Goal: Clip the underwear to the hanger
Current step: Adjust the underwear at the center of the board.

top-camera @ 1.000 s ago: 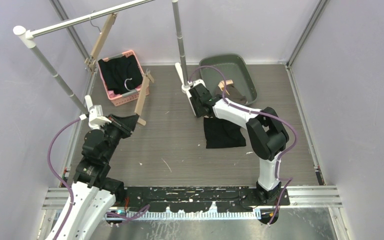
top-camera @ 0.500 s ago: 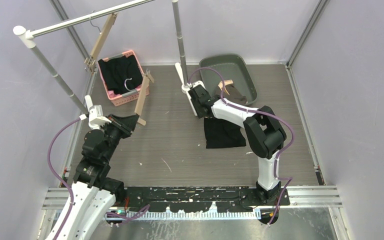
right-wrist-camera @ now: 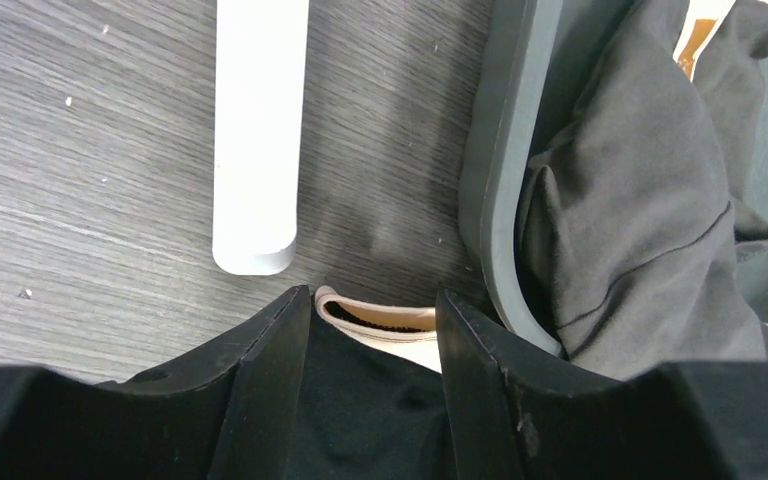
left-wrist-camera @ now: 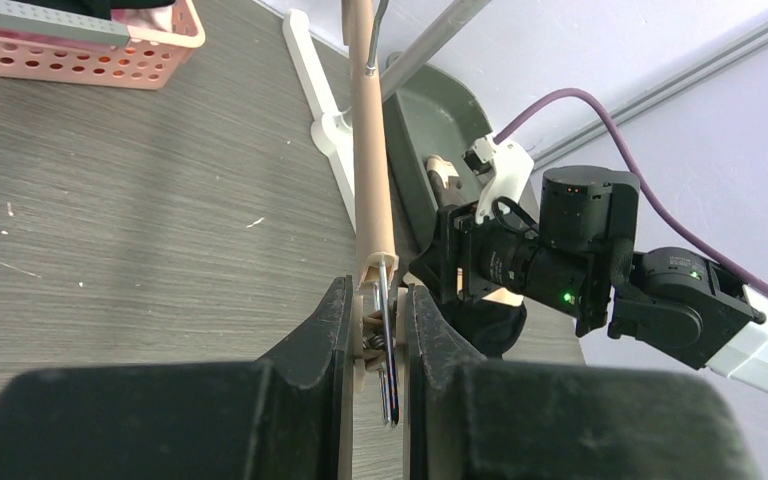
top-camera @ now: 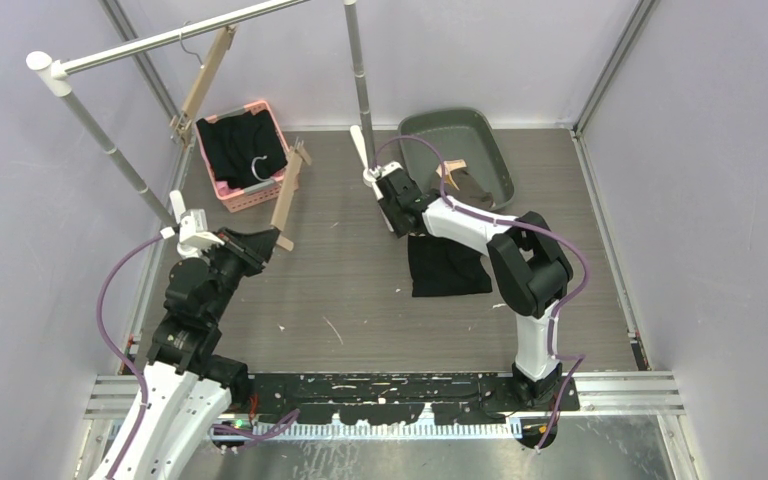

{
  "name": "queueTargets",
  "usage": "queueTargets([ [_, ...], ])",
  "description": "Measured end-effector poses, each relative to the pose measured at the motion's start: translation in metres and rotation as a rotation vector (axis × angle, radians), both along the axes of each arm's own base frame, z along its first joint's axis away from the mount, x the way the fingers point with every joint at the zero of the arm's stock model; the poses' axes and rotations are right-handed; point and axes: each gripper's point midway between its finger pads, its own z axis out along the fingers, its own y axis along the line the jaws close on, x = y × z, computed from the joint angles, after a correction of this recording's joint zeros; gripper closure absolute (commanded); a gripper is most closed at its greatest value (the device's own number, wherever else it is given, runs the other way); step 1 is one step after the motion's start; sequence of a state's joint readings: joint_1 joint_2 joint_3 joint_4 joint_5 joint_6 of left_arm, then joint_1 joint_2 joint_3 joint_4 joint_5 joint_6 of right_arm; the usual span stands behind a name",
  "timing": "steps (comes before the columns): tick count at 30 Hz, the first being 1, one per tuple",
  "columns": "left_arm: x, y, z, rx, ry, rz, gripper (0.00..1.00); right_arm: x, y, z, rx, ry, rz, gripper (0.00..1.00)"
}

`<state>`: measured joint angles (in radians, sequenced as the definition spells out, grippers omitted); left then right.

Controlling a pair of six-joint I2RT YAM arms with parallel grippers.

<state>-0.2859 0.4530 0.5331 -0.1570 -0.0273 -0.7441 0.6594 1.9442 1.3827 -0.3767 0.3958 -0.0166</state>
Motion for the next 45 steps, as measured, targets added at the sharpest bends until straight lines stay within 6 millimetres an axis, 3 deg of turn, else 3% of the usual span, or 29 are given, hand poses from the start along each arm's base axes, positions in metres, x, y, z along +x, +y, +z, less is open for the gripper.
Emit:
queueTargets([
  [7, -0.001, -0.008, -0.002, 0.021, 0.0, -0.052, 1.0, -0.004, 0.008, 0.011, 0.059, -0.004, 0.026, 0.45],
  [16, 0.001, -0.023, -0.009, 0.047, 0.016, -0.138, 1.0, -0.013, 0.006, 0.084, 0.239, -0.141, -0.026, 0.44],
  [20, 0.003, -0.025, -0.007, 0.045, 0.011, -0.145, 1.0, -0.014, 0.002, 0.093, 0.261, -0.157, -0.04, 0.45],
  [27, 0.001, -0.024, -0.004, 0.042, -0.003, -0.142, 1.0, -0.029, 0.002, 0.069, 0.294, -0.082, -0.078, 0.45],
  [37, 0.002, -0.023, -0.004, 0.042, -0.003, -0.136, 1.0, -0.082, -0.008, -0.007, 0.301, 0.117, -0.123, 0.5],
  [45, 0.002, -0.022, -0.004, 0.042, -0.003, -0.131, 1.0, -0.084, 0.004, -0.018, 0.375, 0.137, -0.121, 0.51],
])
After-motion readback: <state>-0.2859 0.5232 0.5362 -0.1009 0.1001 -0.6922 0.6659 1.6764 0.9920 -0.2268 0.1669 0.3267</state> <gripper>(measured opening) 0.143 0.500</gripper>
